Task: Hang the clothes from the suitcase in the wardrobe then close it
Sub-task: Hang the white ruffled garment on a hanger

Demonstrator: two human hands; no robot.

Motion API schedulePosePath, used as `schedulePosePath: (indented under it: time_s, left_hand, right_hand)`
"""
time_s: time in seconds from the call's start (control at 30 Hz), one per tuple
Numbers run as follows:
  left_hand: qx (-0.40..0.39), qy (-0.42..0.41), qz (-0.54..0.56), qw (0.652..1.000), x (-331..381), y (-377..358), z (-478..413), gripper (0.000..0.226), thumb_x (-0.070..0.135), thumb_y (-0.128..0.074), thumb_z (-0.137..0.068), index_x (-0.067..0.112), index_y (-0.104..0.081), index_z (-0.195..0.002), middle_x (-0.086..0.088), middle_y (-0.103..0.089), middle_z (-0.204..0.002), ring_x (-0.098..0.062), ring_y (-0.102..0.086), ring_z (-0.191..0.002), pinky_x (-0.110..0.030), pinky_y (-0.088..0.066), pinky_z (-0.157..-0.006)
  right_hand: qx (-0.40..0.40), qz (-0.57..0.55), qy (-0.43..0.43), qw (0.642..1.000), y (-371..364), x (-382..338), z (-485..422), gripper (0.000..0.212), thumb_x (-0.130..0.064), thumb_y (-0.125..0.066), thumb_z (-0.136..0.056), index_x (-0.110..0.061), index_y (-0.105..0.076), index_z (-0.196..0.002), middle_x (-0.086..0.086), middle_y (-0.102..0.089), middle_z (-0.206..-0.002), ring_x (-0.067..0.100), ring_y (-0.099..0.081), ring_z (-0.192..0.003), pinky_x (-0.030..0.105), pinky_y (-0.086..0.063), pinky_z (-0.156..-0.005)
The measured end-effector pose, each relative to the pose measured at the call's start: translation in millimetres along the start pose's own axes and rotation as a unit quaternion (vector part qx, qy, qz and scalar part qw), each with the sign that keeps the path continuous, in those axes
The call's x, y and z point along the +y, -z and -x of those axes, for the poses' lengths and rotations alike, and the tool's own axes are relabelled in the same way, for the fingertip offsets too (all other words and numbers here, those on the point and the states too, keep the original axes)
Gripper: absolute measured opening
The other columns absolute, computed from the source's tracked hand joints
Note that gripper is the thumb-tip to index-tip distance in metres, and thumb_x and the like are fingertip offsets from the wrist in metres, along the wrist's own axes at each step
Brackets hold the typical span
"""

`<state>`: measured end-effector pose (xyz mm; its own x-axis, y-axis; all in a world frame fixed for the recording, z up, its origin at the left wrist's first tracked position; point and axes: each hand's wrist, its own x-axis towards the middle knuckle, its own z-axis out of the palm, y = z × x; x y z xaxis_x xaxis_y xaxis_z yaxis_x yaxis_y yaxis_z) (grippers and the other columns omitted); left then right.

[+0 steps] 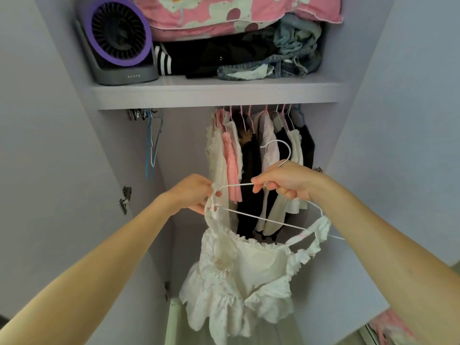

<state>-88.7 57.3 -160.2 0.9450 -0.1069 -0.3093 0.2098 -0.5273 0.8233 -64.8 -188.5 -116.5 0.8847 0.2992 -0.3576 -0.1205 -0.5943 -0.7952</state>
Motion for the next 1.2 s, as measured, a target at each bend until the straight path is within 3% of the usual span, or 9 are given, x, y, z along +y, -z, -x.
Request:
schedulePosePath:
  time_s: [0.3,0.43,0.57,0.63,0.77,0.87,1.0,1.07,1.2]
  left_hand:
    - [0.004,-0.066,-0.201,0.977,-3,9,13,0.025,0.013,-0.053,-0.092,0.026,-0.073,-0.098,0.017,-0.073,-0.077,-0.009,-0.074,-0.070,-0.028,-0.054,-0.070]
    - [0.007,-0.058,-0.211,0.976,1,6,13,0.031,0.013,-0.054,-0.089,0.029,-0.074,-0.106,0.011,-0.075,-0.097,-0.008,-0.073,-0.064,-0.032,-0.054,-0.077]
    - [0.101,-0.113,-0.442,0.884,20,-13,8,0.022,0.034,-0.049,-0.090,0.038,-0.066,-0.104,0.008,-0.069,-0.099,-0.017,-0.063,-0.083,-0.031,-0.044,-0.070]
    - [0.098,-0.145,-0.415,0.893,28,-20,-1,0.025,0.052,-0.045,-0.097,0.035,-0.063,-0.093,0.010,-0.064,-0.086,-0.016,-0.061,-0.080,-0.031,-0.043,-0.066]
    - [0.149,-0.206,-0.375,0.892,22,-18,-15,0.043,0.057,-0.040,-0.101,0.027,-0.048,-0.071,0.007,-0.053,-0.062,-0.010,-0.049,-0.057,-0.030,-0.038,-0.055]
    - [0.220,-0.248,-0.341,0.880,17,-15,-21,0.047,0.053,-0.040,-0.101,0.016,-0.050,-0.074,0.003,-0.053,-0.060,-0.016,-0.051,-0.057,-0.029,-0.042,-0.056]
    - [0.259,-0.245,-0.349,0.867,17,-4,-28,0.043,0.053,-0.039,-0.101,0.020,-0.056,-0.078,0.007,-0.055,-0.064,-0.014,-0.055,-0.060,-0.024,-0.037,-0.053]
    - [0.271,-0.225,-0.352,0.867,16,4,-32,0.044,0.053,-0.038,-0.102,0.019,-0.057,-0.081,0.008,-0.056,-0.067,-0.015,-0.055,-0.061,-0.025,-0.033,-0.051]
    - [0.285,-0.158,-0.367,0.871,12,26,-41,0.043,0.055,-0.034,-0.102,0.020,-0.058,-0.095,0.006,-0.061,-0.089,-0.021,-0.060,-0.080,-0.035,-0.044,-0.071]
  right_hand:
    - [-0.009,0.025,0.056,0.998,-9,-1,2,0.023,-0.027,-0.068,-0.086,-0.008,-0.079,-0.085,-0.005,-0.036,-0.055,0.011,-0.020,-0.049,0.030,-0.012,-0.051]
    - [0.031,0.012,0.072,0.997,-9,4,-3,0.018,-0.025,-0.070,-0.085,-0.009,-0.079,-0.083,-0.004,-0.036,-0.054,0.011,-0.023,-0.048,0.027,-0.014,-0.047]
    - [0.068,-0.023,0.098,0.993,-14,4,-7,0.022,-0.020,-0.071,-0.086,0.000,-0.074,-0.093,-0.001,-0.049,-0.055,0.011,-0.029,-0.044,0.023,-0.021,-0.042]
    - [0.072,-0.038,0.117,0.990,-13,1,-4,0.022,-0.025,-0.070,-0.089,-0.004,-0.074,-0.096,0.003,-0.062,-0.060,0.011,-0.036,-0.044,0.023,-0.027,-0.044]
    - [0.067,0.011,0.150,0.986,9,16,2,0.031,-0.048,-0.063,-0.092,-0.019,-0.074,-0.097,-0.003,-0.076,-0.093,0.009,-0.067,-0.078,0.024,-0.047,-0.074]
    - [0.112,0.199,0.095,0.969,31,47,7,0.040,-0.074,-0.049,-0.085,-0.042,-0.069,-0.098,-0.019,-0.068,-0.109,0.003,-0.060,-0.104,0.031,-0.046,-0.093]
    - [0.184,0.228,0.085,0.952,31,76,3,0.039,-0.066,-0.042,-0.094,-0.042,-0.068,-0.078,0.001,-0.071,-0.079,0.023,-0.067,-0.077,0.034,-0.053,-0.080]
    - [0.220,0.229,0.125,0.940,25,77,-1,0.042,-0.058,-0.046,-0.096,-0.036,-0.067,-0.069,-0.001,-0.065,-0.070,0.016,-0.062,-0.066,0.034,-0.053,-0.075]
    - [0.113,0.167,0.134,0.970,12,54,0,0.043,-0.052,-0.051,-0.097,-0.018,-0.070,-0.080,0.014,-0.050,-0.069,0.006,-0.038,-0.049,0.019,-0.036,-0.055]
